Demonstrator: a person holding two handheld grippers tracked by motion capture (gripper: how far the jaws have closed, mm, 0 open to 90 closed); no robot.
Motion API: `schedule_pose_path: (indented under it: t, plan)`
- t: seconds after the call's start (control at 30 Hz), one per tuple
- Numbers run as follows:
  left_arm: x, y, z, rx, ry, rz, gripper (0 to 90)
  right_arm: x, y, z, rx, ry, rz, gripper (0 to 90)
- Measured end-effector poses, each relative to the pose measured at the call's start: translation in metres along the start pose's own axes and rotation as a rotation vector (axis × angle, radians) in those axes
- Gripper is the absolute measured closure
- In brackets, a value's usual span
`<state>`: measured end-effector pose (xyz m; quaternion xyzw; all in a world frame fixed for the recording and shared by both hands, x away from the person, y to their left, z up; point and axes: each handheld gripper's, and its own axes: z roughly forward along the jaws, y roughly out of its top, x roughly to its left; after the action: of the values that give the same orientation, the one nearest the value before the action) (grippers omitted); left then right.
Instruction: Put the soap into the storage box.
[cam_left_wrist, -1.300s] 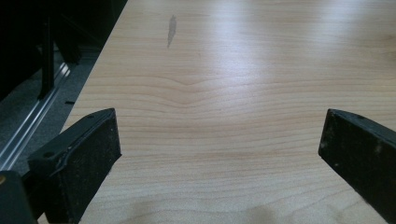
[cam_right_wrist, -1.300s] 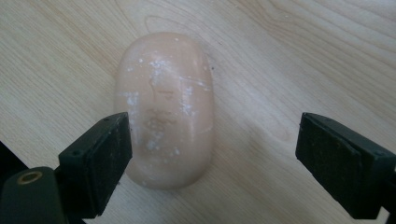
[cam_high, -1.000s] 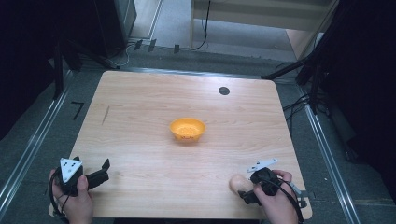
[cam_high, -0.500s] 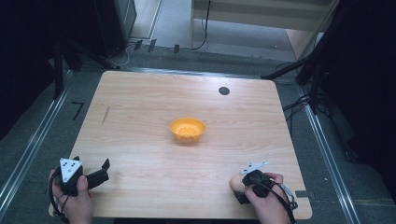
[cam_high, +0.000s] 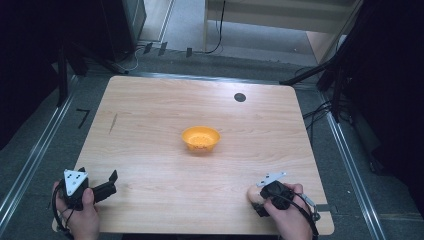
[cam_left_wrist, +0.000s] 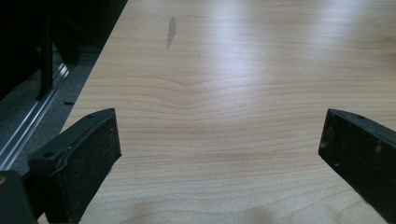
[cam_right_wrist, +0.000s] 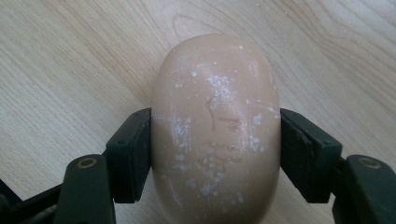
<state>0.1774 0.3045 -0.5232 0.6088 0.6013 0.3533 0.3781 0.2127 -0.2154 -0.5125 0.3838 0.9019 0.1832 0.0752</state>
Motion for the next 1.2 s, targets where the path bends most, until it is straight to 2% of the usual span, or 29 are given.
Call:
schedule_pose_path:
  t: [0.6, 1.2]
  plan:
    - [0.0, 0.0, 0.0, 0.001, -0.001, -0.001, 0.0, -0.01, 0.026, -0.011, -0.027, 0.014, -0.061, 33.4]
    - [0.0, 0.0, 0.0, 0.002, -0.003, 0.006, 0.0, -0.024, 0.061, -0.008, -0.043, 0.035, -0.17, 33.5]
